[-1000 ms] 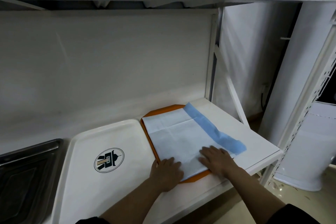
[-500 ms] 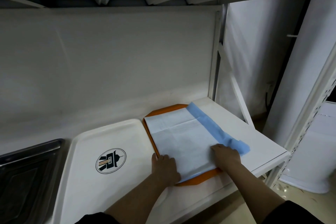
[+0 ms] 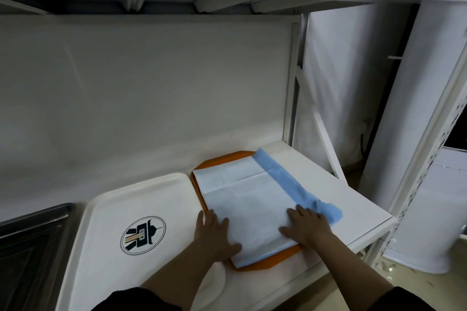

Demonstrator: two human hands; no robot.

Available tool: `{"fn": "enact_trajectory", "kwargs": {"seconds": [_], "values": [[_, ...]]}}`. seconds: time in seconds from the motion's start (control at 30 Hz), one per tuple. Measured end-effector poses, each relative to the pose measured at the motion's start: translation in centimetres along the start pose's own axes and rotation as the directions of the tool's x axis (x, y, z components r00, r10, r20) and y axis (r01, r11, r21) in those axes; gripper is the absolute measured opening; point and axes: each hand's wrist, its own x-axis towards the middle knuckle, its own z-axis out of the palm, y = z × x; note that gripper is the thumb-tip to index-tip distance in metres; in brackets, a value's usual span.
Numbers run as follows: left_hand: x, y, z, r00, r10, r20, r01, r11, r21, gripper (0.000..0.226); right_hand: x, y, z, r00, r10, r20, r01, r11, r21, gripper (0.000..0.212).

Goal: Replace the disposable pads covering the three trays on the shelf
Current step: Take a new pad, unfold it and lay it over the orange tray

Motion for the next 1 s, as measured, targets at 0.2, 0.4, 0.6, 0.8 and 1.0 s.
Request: {"fn": "enact_trajectory", "kwargs": {"seconds": [0.2, 0.4, 0.6, 0.8, 1.0], "values": [[1.4, -0.4, 0.1, 1.0, -0.001, 0.016, 0.0, 0.999, 0.034, 0.101, 1.0, -0.1, 0.3, 0.992, 0.123, -0.032, -0.122, 0.992, 0.024, 0.063], [0.5, -0.1, -2.0, 1.0, 0.005, 0.006, -0.005, 1.0, 0.0, 0.073, 0.2, -0.8, -1.0, 0.987, 0.141, -0.073, -0.135, 0.987, 0.092, 0.05], [-3.1, -1.4, -4.9, 0.998, 0.047, -0.04, -0.05, 0.995, -0.086, 0.052, -3.0, -3.4, -4.2, 0.982, 0.095, -0.161, -0.09, 0.995, 0.042, 0.044], [-7.9, -3.6, -8.9, 0.966, -0.029, -0.259, -0.007, 0.991, -0.135, 0.033, -6.6, -7.8, -8.7, 0.979, 0.073, -0.188, -0.071, 0.997, 0.016, 0.028], [-14.1, -6.4, -12.2, 0.905, -0.086, -0.417, 0.046, 0.993, -0.106, 0.024, -12.3, -12.2, -12.4, 0.933, -0.006, -0.36, -0.024, 0.997, -0.08, 0.018]]}}
